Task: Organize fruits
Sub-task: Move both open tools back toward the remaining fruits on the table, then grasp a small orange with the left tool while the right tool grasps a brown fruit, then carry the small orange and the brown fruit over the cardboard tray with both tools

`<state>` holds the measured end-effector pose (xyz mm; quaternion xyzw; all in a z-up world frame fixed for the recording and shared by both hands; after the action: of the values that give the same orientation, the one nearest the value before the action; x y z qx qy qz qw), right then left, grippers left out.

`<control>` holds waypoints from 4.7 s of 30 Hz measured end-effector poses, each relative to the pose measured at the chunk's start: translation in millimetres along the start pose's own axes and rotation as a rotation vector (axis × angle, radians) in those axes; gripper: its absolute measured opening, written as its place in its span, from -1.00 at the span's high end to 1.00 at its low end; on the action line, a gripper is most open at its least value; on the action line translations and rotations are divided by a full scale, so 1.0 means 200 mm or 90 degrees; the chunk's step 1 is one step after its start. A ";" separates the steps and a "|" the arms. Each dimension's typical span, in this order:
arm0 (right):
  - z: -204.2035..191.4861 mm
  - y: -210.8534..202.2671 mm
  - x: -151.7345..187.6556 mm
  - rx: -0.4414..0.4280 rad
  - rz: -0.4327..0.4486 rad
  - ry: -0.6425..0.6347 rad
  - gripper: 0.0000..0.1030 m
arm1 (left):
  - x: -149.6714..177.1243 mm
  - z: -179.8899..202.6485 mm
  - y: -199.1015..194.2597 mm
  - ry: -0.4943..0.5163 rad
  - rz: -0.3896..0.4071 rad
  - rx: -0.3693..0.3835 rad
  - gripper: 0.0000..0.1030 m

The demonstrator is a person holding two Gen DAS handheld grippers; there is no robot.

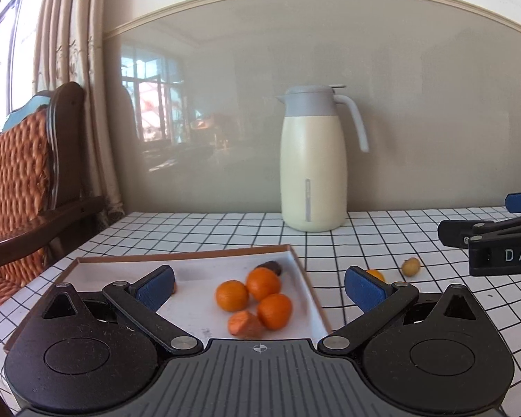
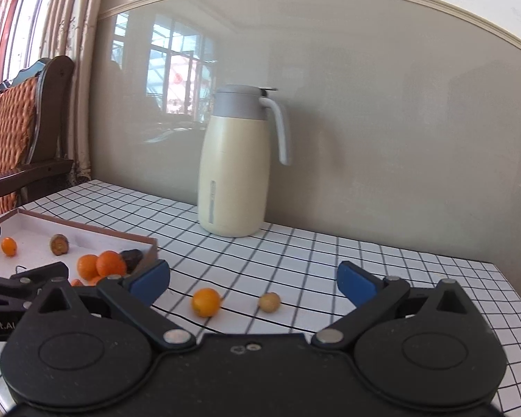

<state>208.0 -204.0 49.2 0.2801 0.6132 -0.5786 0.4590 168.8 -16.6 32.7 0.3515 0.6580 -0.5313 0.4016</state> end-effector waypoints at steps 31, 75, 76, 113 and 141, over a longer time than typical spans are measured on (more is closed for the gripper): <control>0.30 0.23 0.10 0.040 -0.054 0.063 -0.30 | -0.01 0.53 0.34 0.023 -0.070 0.075 -0.35; 0.35 0.65 0.13 -0.026 -0.120 0.151 0.09 | -0.03 0.66 0.75 -0.037 -0.165 0.059 0.33; 0.35 0.65 0.13 -0.027 -0.121 0.150 0.09 | -0.03 0.66 0.75 -0.038 -0.168 0.060 0.33; 0.30 0.69 0.09 -0.075 -0.100 0.135 0.31 | -0.07 0.63 0.85 -0.026 -0.162 0.077 0.33; 0.19 0.74 0.12 -0.102 -0.158 0.095 0.68 | -0.04 0.56 0.80 -0.005 -0.167 0.058 0.34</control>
<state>336.9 -220.5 -36.4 0.2071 0.7196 -0.5577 0.3580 332.1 -96.5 -38.7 0.2783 0.6718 -0.6100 0.3147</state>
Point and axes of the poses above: each gripper's, at about its wrist camera, not at the fingertips, and y roughly the way its jaws point, z to its right, x to its underside, the point moved 1 cm from there along y, roughly the way its jaws point, and after that the axes turned 6 degrees about -z, right-handed, at the moved point
